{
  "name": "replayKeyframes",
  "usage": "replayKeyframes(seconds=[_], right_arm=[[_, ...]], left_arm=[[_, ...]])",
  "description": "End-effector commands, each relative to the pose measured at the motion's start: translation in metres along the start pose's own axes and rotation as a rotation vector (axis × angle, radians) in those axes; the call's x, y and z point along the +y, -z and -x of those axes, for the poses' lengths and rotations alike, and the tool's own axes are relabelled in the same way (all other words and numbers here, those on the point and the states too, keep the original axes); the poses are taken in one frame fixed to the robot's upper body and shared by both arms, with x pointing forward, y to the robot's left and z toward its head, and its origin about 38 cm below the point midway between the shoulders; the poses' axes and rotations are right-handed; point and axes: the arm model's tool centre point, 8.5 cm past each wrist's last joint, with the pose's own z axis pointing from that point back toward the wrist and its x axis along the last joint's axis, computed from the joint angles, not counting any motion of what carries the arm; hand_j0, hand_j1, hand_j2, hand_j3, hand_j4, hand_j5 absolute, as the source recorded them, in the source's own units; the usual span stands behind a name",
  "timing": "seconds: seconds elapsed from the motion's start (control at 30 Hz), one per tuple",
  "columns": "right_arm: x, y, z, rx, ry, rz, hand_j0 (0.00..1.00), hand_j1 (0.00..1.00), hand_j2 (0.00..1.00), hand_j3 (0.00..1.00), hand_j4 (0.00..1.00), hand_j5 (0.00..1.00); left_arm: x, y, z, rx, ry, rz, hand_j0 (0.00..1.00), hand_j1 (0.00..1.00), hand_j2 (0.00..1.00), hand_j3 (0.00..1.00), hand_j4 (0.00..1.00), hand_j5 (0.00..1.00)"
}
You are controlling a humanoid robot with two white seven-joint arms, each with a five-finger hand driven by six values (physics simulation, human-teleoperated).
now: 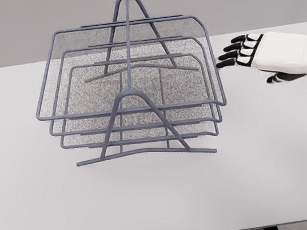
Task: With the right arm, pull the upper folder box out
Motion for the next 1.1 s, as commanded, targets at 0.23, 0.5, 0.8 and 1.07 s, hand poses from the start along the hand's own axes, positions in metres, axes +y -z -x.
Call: replayKeyframes(seconds=[0.23, 0.5, 0.8, 1.07], right_arm=[[0.009, 0.028, 0.032, 0.078, 0.055, 0.058, 1.0, 1.0, 1.0, 1.0, 1.0, 1.0], [0.019, 0.054, 0.015, 0.009, 0.079, 0.054, 1.0, 1.0, 1.0, 1.0, 1.0, 1.0], [0.037, 0.062, 0.006, -0.017, 0.092, 0.002, 1.0, 1.0, 1.0, 1.0, 1.0, 1.0], [0.048, 0.062, 0.005, -0.01, 0.076, -0.041, 1.0, 1.0, 1.0, 1.0, 1.0, 1.0]], left_arm=[[0.0, 0.0, 0.0, -0.001, -0.001, 0.0, 1.0, 1.0, 1.0, 1.0, 1.0, 1.0], [0.0, 0.0, 0.0, 0.001, -0.001, 0.0, 1.0, 1.0, 1.0, 1.0, 1.0, 1.0], [0.0, 0.0, 0.0, -0.001, -0.001, 0.0, 1.0, 1.0, 1.0, 1.0, 1.0, 1.0], [0.0, 0.0, 0.0, -0.001, -0.001, 0.0, 1.0, 1.0, 1.0, 1.0, 1.0, 1.0]])
